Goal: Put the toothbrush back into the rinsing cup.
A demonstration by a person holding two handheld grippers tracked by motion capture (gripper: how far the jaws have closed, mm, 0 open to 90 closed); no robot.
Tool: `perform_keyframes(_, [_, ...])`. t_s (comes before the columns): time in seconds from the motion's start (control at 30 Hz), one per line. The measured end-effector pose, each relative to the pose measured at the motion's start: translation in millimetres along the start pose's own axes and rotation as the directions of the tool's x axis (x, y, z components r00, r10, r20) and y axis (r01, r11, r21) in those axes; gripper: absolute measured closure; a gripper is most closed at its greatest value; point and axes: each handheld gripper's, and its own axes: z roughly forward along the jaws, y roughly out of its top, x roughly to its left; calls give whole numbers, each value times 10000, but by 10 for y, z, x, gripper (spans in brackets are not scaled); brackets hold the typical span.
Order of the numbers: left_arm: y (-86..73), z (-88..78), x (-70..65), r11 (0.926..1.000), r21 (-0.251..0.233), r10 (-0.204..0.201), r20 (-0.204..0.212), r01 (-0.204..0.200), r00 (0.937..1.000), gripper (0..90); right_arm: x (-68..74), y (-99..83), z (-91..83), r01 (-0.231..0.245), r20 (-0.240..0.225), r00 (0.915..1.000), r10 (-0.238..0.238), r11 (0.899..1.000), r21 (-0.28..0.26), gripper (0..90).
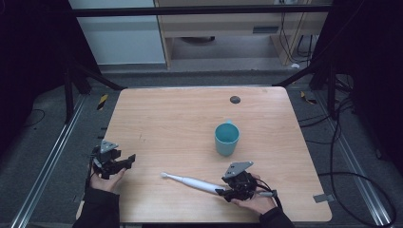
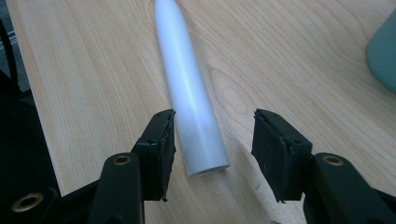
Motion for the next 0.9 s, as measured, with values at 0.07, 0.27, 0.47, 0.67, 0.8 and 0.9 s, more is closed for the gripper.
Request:
perform_keyframes(0.07, [0,-1,1,10000,2,5,7,-5,10000,360,5,-5,16,25,-6,10000,-25,10000,12,509])
perform_keyframes(0.27, [-2,6,-1,10000,22,3,12,-3,10000,361,17,-17,67,54,-146,9999,-51,9998,166,531])
perform_keyframes(0.47, [-3,12,-2,10000,56,22,8,-22,10000,362,29,-28,132,186,-291,9994,-174,9990,411,561])
perform_keyframes(0.67, [-4,13,-1,10000,66,27,-1,-27,10000,363,39,-33,166,327,-357,9989,-308,9981,527,598])
perform_keyframes(0.8, [-4,14,1,10000,71,21,-1,-21,10000,364,36,-40,177,335,-436,9986,-309,9977,596,621])
perform_keyframes(0.9, [-5,14,2,10000,75,14,1,-14,10000,364,33,-40,172,438,-551,9977,-407,9974,578,651])
